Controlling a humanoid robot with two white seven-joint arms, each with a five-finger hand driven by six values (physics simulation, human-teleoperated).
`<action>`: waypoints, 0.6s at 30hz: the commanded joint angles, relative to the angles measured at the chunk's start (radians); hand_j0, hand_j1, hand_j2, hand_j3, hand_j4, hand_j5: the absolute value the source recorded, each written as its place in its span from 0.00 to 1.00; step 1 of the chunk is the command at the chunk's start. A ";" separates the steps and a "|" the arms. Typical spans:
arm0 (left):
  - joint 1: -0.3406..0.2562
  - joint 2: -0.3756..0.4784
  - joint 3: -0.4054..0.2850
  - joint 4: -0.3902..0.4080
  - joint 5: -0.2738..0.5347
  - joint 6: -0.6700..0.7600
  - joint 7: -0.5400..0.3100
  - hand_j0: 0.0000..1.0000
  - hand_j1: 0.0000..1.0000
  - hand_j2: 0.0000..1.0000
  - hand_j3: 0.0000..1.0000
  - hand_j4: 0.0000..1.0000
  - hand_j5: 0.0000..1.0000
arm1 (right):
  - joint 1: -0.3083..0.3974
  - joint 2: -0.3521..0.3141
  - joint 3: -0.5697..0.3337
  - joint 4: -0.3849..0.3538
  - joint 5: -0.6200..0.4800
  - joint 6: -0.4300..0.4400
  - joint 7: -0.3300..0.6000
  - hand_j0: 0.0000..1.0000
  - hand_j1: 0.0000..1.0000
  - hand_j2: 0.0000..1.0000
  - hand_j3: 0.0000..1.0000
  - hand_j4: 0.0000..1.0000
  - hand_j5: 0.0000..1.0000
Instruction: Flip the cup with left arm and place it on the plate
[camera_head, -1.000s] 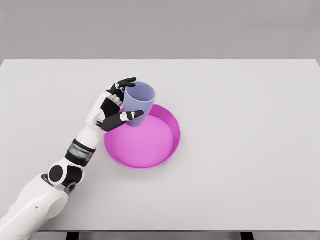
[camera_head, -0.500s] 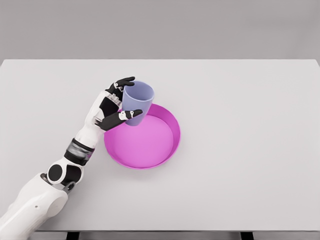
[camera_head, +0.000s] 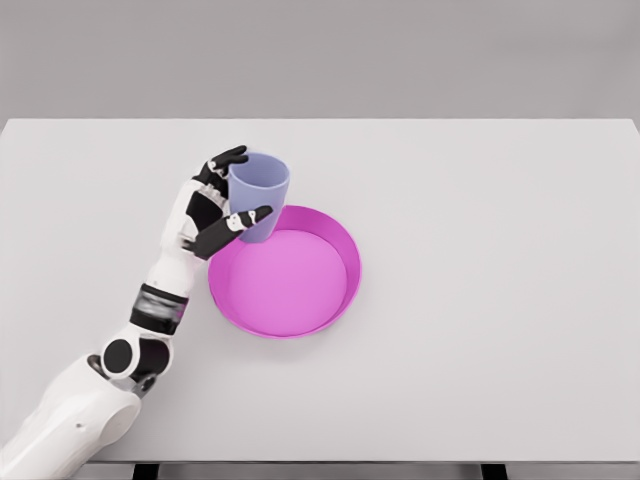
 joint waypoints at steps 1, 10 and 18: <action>0.003 0.005 -0.002 -0.061 -0.021 -0.001 0.020 0.55 0.55 0.55 0.55 0.55 0.55 | 0.000 0.000 0.000 0.000 0.000 0.000 0.000 1.00 1.00 1.00 1.00 1.00 1.00; 0.026 -0.006 0.017 -0.166 -0.092 -0.001 0.019 0.55 0.55 0.55 0.55 0.55 0.55 | 0.000 0.000 0.000 0.000 0.000 0.000 0.000 1.00 1.00 1.00 1.00 1.00 1.00; 0.055 -0.059 0.012 -0.159 -0.118 -0.001 0.020 0.55 0.55 0.55 0.55 0.55 0.55 | 0.000 0.000 0.000 0.000 0.000 0.000 0.000 1.00 1.00 1.00 1.00 1.00 1.00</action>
